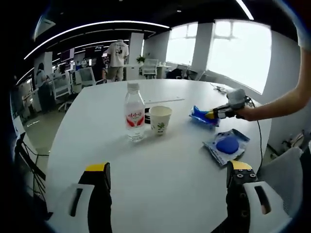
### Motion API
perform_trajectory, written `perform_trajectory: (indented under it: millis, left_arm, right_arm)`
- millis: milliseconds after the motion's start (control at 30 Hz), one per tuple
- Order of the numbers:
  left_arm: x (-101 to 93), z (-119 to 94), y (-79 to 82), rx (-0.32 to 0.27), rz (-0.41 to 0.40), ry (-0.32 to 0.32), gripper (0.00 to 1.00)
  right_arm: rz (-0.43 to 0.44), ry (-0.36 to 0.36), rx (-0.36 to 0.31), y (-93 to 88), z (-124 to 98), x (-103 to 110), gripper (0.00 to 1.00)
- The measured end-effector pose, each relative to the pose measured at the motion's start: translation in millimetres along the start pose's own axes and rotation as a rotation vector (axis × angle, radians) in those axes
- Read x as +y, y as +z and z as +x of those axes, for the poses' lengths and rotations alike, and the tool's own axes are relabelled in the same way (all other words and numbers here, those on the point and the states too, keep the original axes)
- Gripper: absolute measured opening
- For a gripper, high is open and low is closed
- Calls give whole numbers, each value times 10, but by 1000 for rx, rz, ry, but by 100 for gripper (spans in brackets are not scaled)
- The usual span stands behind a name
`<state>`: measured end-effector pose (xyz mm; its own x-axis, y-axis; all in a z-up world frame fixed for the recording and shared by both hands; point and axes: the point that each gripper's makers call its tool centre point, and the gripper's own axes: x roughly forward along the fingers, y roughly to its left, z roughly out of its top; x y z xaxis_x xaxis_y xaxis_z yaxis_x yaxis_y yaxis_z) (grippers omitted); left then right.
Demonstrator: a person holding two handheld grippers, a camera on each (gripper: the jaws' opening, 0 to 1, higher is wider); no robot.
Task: Arrange the tabletop items into an orderly group along one side of the table until the central work area is clear of visible clutter.
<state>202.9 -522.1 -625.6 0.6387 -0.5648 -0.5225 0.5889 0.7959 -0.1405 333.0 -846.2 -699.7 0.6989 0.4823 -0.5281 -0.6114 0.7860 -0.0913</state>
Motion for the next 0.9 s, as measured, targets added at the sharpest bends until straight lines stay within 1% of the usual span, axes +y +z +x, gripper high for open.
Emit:
perform_trajectory:
  millis: [33, 133, 267, 400, 500, 567, 667, 767, 900]
  left_arm:
    - [-3, 3, -2, 0, 1, 0, 100]
    - [-9, 7, -6, -1, -2, 0, 100]
    - [-17, 19, -15, 0, -9, 2, 100]
    - [-37, 23, -36, 2, -14, 2, 100]
    - [-50, 23, -41, 1, -15, 0, 100]
    - [-55, 22, -44, 4, -13, 0, 100]
    - [-60, 19, -49, 4, -11, 2, 100]
    - [-70, 26, -56, 5, -9, 5, 100]
    - [-113, 61, -37, 0, -8, 4, 100]
  right_arm:
    - [-24, 14, -10, 41, -16, -25, 0]
    - [-57, 33, -16, 90, -62, -111, 0]
    - [-74, 33, -10, 128, -106, -218, 0]
    - [-95, 39, -16, 158, -122, -238, 0]
    - [-122, 58, -28, 184, -143, -223, 0]
    - [-130, 69, -28, 185, -165, -220, 0]
    - [-183, 110, -19, 158, -208, -219, 0]
    - [-218, 139, -20, 151, -273, -269, 0]
    - [-250, 154, -15, 132, -338, -347, 0]
